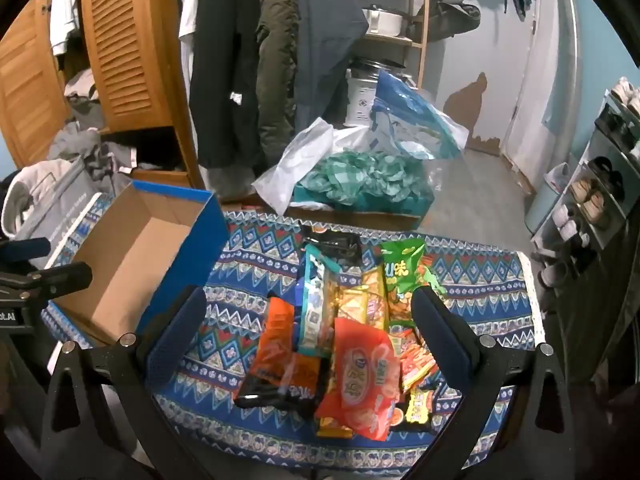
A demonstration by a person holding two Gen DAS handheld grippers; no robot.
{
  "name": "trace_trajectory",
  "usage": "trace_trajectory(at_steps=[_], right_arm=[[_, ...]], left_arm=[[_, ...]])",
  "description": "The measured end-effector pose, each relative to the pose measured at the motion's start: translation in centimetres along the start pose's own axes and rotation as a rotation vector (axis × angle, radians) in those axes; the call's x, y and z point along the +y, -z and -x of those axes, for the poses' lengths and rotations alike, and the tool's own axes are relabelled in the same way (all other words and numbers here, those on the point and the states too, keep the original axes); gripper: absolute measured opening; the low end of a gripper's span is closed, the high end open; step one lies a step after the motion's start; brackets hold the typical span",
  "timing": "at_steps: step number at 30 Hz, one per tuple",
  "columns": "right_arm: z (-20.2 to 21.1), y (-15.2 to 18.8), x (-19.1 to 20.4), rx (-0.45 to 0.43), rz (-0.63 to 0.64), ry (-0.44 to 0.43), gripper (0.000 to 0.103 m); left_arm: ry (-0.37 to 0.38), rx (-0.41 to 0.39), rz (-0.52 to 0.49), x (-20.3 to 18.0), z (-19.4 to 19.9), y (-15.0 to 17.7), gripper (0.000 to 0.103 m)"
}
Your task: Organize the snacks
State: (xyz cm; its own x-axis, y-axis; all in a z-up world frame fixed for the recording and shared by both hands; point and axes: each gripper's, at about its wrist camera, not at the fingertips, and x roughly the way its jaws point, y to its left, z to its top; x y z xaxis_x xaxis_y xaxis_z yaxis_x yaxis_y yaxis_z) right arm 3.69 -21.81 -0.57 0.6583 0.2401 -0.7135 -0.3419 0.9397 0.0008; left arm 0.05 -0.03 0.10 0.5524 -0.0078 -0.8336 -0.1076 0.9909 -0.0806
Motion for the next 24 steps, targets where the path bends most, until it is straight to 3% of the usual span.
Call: trace_trajectory(at_steps=[1, 2, 9, 24], right_arm=[[0.0, -0.01, 0.0, 0.002, 0.0, -0.001, 0.1], [0.0, -0.01, 0.0, 0.004, 0.0, -0.001, 0.1], [-0.15, 0.13, 0.12, 0.009, 0.003, -0.005, 0.1], [-0.28, 0.15, 0.26, 0.024, -0.006, -0.015, 0.1]], left_arm=[[0.004, -0.024, 0.0, 0.02, 0.25, 0.5, 0.1], [-0.004, 0.006, -0.005, -0.29, -0.04, 0.26, 0.1], [0.022, 0.025, -0.014, -0.31, -0.39, 0.32, 0.1], [0.067, 0.018, 0.013, -0.15, -0.1, 0.33, 0.1]])
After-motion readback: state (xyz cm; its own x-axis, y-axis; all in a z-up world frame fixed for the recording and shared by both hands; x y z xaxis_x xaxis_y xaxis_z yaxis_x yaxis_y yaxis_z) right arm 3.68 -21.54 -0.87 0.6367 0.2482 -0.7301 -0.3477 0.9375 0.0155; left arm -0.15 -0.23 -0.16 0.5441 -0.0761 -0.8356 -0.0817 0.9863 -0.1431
